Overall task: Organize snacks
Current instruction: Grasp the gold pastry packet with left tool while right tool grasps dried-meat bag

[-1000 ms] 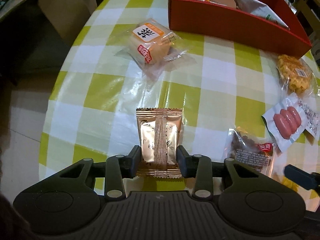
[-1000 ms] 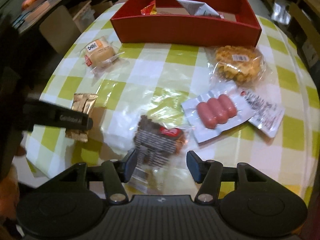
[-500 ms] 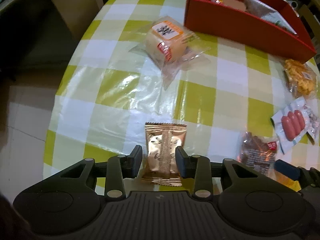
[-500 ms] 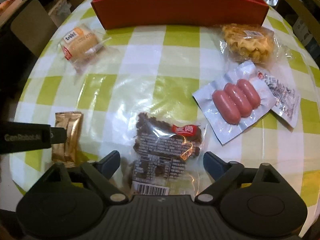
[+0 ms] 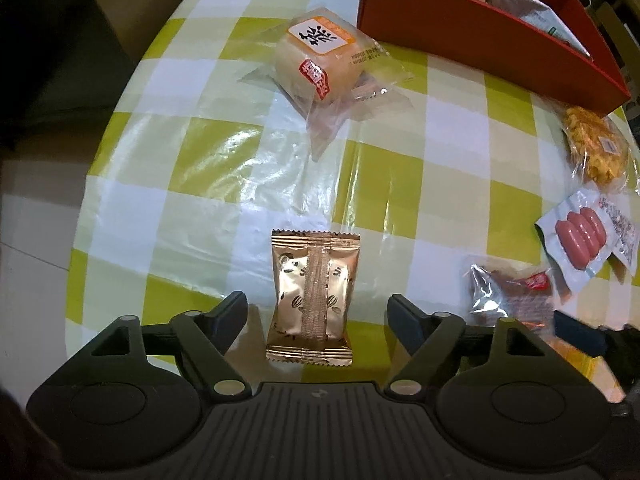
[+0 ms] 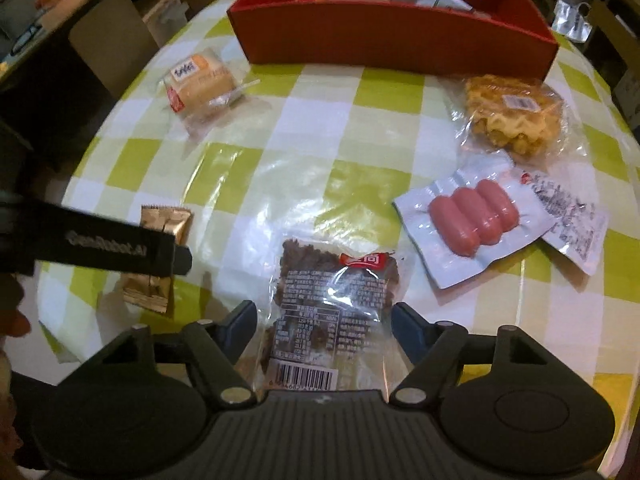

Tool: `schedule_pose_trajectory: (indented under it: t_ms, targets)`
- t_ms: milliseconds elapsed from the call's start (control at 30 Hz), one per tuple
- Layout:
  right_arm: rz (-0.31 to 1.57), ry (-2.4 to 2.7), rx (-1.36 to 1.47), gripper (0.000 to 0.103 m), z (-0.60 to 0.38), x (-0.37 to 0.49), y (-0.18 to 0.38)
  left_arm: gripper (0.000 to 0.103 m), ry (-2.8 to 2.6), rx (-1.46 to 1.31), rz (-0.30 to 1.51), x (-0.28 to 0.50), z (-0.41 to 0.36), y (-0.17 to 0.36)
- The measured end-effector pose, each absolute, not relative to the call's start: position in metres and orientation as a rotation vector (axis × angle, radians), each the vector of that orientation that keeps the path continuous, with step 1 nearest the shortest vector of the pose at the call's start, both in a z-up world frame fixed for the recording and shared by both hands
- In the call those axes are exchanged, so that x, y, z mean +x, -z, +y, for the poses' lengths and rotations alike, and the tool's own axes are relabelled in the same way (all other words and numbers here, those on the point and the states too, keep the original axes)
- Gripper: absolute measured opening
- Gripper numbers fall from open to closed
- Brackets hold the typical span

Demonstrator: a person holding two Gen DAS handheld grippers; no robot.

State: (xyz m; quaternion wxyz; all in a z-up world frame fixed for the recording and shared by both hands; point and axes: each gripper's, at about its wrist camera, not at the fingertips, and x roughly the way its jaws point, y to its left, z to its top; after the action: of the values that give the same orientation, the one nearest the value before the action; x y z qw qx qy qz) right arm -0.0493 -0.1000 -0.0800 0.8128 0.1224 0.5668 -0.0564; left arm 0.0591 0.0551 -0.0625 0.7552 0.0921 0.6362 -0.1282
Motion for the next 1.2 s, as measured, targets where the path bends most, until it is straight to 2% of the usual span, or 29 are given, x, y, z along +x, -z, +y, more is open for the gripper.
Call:
schedule_pose_trajectory:
  t_ms: [200,300,400,433,500,567,600,667,733,800,900,933,1000,1167,1200]
  targets:
    - [1.208,0.134,0.262,0.079,-0.106,-0.052,0.079,0.088,0.282,0.176,1.401,0.061,0.056,0.065]
    - [1.247,0.156,0.238,0.075,-0.105,-0.048,0.089,0.088,0.269,0.203,1.405,0.062,0.051,0.072]
    - [1.236,0.161,0.24,0.078,-0.104,-0.042,0.091,0.088,0.254,0.234,1.407,0.064,0.042,0.082]
    - [1.237,0.157,0.215,0.082,-0.103,-0.04,0.093,0.092,0.251,0.242,1.405,0.065,0.04,0.085]
    - [1.235,0.147,0.201,0.09,-0.099,-0.039,0.096,0.093,0.242,0.253,1.392,0.064,0.036,0.086]
    - [1.231,0.135,0.139,0.09,-0.091,-0.04,0.099,0.093,0.241,0.254,1.385,0.064,0.033,0.087]
    - [1.234,0.122,0.095,0.088,-0.087,-0.042,0.1,0.092,0.241,0.257,1.383,0.064,0.031,0.087]
    - [1.231,0.11,0.085,0.079,-0.089,-0.047,0.096,0.082,0.27,0.261,1.379,0.061,0.027,0.084]
    - [1.232,0.085,0.17,0.065,-0.103,-0.052,0.091,0.06,0.306,0.273,1.375,0.055,0.022,0.08]
    - [1.226,0.081,0.228,0.061,-0.114,-0.054,0.087,0.05,0.319,0.292,1.372,0.05,0.017,0.077]
    - [1.204,0.082,0.252,0.055,-0.12,-0.06,0.08,0.048,0.315,0.271,1.388,0.05,0.016,0.076]
    - [1.196,0.087,0.263,0.05,-0.123,-0.061,0.077,0.048,0.314,0.264,1.39,0.051,0.016,0.076]
    - [1.19,0.088,0.316,0.048,-0.131,-0.062,0.076,0.048,0.319,0.247,1.39,0.05,0.017,0.074]
    - [1.187,0.125,0.359,0.051,-0.132,-0.056,0.078,0.052,0.303,0.263,1.39,0.051,0.02,0.076]
    - [1.19,0.123,0.348,0.056,-0.127,-0.052,0.078,0.052,0.302,0.258,1.392,0.053,0.022,0.076]
